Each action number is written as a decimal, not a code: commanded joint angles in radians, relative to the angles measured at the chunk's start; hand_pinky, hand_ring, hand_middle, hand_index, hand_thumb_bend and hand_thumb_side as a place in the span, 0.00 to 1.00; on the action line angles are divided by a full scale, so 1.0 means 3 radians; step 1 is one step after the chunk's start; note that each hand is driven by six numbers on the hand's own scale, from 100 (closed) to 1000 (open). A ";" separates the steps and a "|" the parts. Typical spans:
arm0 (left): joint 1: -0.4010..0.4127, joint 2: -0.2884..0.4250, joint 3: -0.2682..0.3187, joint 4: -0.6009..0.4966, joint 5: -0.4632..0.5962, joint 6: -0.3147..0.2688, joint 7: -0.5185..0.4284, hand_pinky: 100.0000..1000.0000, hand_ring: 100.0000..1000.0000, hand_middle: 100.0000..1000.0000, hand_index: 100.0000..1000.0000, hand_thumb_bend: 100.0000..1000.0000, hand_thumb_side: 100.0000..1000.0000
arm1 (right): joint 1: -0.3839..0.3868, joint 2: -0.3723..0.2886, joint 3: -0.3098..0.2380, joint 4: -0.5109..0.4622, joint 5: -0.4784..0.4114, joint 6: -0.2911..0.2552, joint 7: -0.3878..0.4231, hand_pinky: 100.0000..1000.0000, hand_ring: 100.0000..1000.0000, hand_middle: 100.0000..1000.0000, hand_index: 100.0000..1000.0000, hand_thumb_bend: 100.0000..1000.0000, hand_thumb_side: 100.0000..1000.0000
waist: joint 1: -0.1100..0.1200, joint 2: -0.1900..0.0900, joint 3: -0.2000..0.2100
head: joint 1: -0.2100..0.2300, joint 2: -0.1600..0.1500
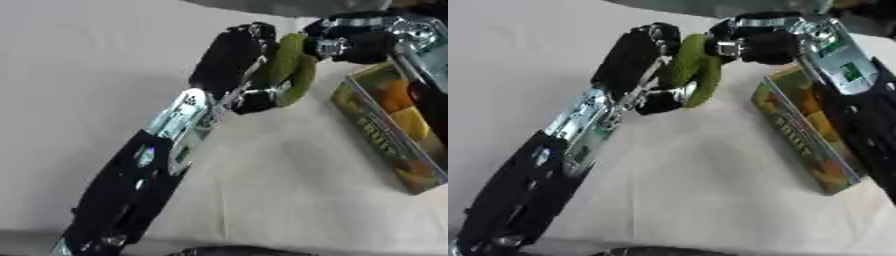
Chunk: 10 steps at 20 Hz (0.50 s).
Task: Pick up the objects with one hand, pass them to the other hand, and then place them into the box on the other side of the table.
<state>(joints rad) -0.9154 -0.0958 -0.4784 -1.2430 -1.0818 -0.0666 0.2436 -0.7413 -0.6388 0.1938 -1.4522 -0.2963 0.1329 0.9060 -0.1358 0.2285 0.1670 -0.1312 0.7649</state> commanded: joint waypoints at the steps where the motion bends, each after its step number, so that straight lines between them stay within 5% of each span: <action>1: -0.0074 -0.0043 0.0023 -0.0051 0.0034 0.0016 0.0057 0.44 0.43 0.36 0.28 0.00 0.22 | -0.0053 -0.0062 -0.0107 -0.0001 0.0012 0.0037 0.0003 0.52 0.28 0.11 0.16 0.00 0.33 | -0.0028 -0.0005 -0.0013 | 0.0009 0.0017; 7: -0.0122 -0.0022 0.0027 -0.0070 0.0055 0.0033 0.0075 0.44 0.43 0.36 0.28 0.00 0.20 | -0.0054 -0.0075 -0.0246 0.0063 0.0085 0.0055 0.0003 0.42 0.17 0.03 0.06 0.00 0.06 | -0.0039 -0.0002 -0.0052 | 0.0017 0.0017; 10: -0.0117 -0.0015 0.0017 -0.0095 0.0057 0.0028 0.0054 0.44 0.43 0.35 0.28 0.00 0.20 | -0.0048 -0.0083 -0.0315 0.0111 0.0106 0.0105 -0.0010 0.40 0.15 0.02 0.04 0.00 0.02 | -0.0036 0.0000 -0.0053 | 0.0031 0.0017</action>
<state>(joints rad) -0.9303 -0.0959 -0.4781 -1.2477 -1.0720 -0.0581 0.2593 -0.7418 -0.6374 0.1261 -1.4202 -0.2692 0.1579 0.9043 -0.1358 0.2285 0.1549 -0.1245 0.7649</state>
